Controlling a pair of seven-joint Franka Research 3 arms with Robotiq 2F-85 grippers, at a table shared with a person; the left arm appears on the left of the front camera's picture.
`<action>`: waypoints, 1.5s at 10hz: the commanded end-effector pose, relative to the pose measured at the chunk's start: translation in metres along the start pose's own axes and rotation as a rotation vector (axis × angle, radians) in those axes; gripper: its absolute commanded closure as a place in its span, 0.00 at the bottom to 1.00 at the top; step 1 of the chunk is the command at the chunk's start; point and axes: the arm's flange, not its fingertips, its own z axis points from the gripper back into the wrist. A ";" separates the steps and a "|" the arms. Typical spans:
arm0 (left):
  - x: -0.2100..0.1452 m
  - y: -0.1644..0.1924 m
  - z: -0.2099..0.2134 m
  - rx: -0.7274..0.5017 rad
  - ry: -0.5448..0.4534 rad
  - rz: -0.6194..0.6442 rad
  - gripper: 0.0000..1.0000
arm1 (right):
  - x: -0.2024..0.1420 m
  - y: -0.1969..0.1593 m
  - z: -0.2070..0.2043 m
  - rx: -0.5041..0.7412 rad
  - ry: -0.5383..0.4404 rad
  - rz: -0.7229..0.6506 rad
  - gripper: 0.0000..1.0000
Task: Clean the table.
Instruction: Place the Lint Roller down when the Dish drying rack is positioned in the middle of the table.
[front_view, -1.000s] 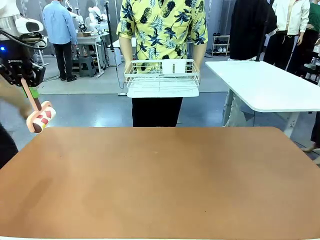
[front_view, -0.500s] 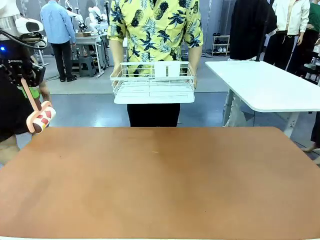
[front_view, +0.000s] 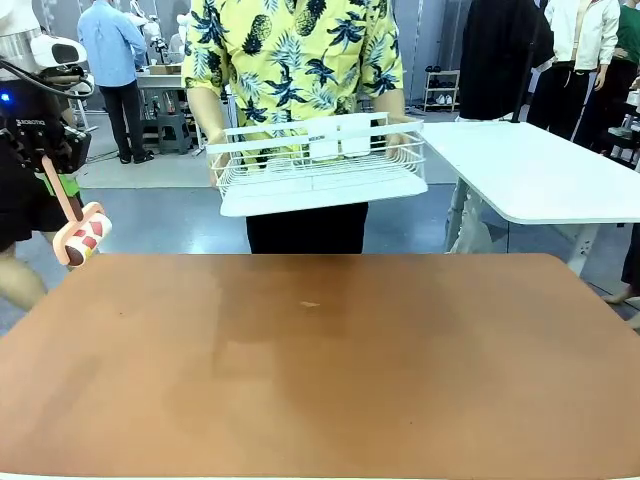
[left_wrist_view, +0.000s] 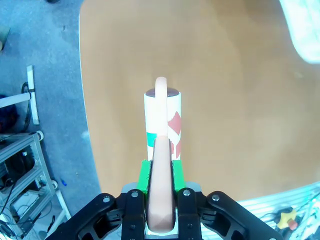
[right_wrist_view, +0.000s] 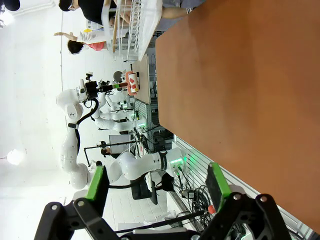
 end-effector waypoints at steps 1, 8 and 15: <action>-0.001 -0.001 0.003 0.003 0.007 0.017 0.79 | -0.001 0.002 0.000 0.004 0.001 0.005 0.00; -0.001 -0.001 0.003 0.003 0.007 0.017 0.79 | -0.001 0.002 0.000 0.004 0.001 0.005 0.00; -0.001 -0.001 0.003 0.003 0.007 0.017 0.79 | -0.001 0.002 0.000 0.004 0.001 0.005 0.00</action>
